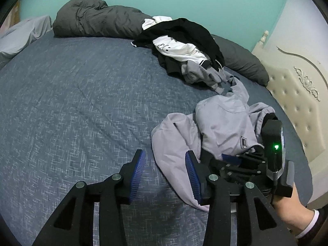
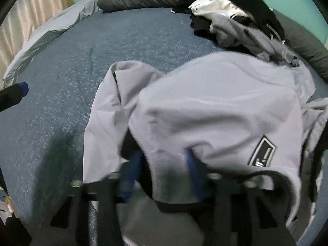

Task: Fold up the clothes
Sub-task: 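Grasp the black-trimmed jacket hem with the right gripper while the left gripper grasps it too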

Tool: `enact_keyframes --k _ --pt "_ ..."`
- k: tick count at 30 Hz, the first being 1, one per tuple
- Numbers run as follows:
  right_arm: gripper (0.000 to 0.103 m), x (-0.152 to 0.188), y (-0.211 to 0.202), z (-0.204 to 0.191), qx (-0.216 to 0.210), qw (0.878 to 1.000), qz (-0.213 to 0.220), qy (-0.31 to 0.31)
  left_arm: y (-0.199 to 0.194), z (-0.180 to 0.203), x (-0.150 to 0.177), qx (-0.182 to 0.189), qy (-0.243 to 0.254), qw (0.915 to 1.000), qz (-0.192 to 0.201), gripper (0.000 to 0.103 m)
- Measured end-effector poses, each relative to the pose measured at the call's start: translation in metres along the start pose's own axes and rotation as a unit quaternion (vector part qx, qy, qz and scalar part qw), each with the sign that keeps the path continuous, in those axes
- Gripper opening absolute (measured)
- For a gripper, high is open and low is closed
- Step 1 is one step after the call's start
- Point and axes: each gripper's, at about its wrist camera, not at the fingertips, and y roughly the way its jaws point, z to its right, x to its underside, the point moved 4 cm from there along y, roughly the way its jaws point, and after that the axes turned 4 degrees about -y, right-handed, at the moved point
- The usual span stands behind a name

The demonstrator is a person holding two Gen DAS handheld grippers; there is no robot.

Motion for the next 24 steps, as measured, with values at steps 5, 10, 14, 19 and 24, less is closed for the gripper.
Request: enact_keyframes --k 5,10,14,19,24 --pt "0.009 0.005 -0.009 0.005 0.008 1.000 0.028 -0.010 0.011 0.009 0.003 0.002 0.010 0.9999 -0.010 0.046" --pt "0.009 0.009 -0.046 0.042 0.012 0.997 0.076 0.011 0.031 0.034 0.007 0.006 0.035 0.9991 -0.024 0.048" --pt "0.009 0.012 -0.075 0.083 0.027 0.994 0.101 0.030 0.055 0.062 0.010 0.013 0.049 0.9980 -0.037 0.049" --pt "0.009 0.013 -0.098 0.129 0.037 0.991 0.116 0.050 0.083 0.091 0.016 0.010 0.074 0.9958 -0.053 0.051" --pt "0.009 0.023 -0.116 0.152 0.033 0.989 0.130 0.062 0.109 0.103 0.016 -0.006 0.083 0.9946 -0.062 0.051"
